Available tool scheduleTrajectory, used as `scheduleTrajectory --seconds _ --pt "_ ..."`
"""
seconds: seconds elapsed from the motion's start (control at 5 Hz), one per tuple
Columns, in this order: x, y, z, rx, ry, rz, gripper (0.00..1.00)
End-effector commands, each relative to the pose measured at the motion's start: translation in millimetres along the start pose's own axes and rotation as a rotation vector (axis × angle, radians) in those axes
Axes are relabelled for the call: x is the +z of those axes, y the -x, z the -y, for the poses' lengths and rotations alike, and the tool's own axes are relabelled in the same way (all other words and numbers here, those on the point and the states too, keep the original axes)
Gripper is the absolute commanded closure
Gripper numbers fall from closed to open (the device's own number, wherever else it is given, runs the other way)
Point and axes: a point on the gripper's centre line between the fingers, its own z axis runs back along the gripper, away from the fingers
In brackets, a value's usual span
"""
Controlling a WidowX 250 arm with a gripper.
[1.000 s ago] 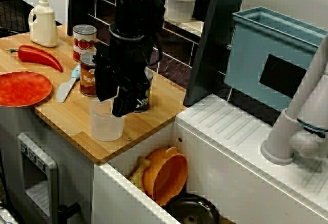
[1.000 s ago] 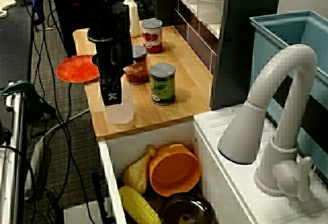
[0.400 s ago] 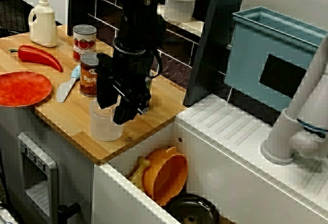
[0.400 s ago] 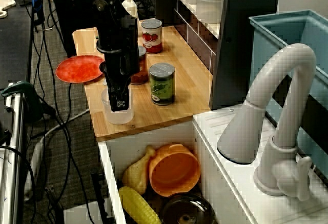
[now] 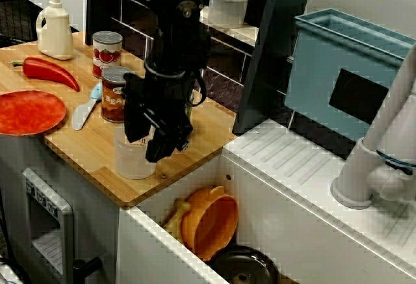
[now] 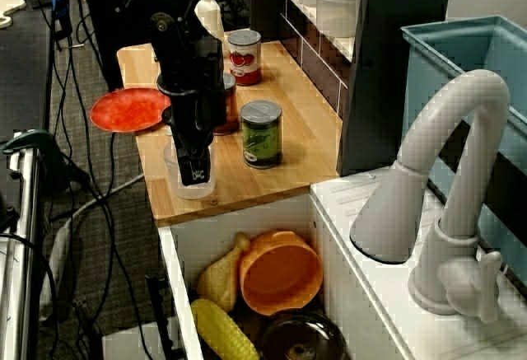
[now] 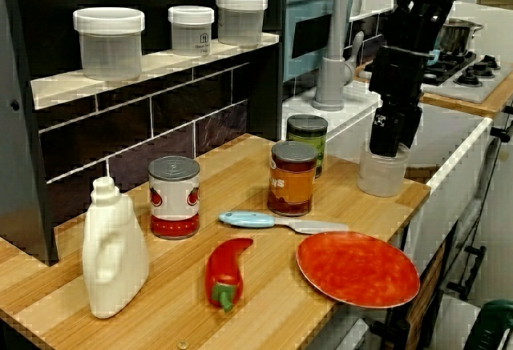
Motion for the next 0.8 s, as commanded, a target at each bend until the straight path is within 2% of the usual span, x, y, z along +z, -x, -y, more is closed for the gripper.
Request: scheduleTrajectory --seconds 0.0,0.2,0.6 --pt "-5.7 -7.5 -2.0 0.019 -0.017 0.029 0.0" --pt "-3.5 -8.4 -5.1 0.032 -0.001 0.031 1.0" --pt "4.9 -13.0 -19.1 0.076 0.019 -0.006 1.0"
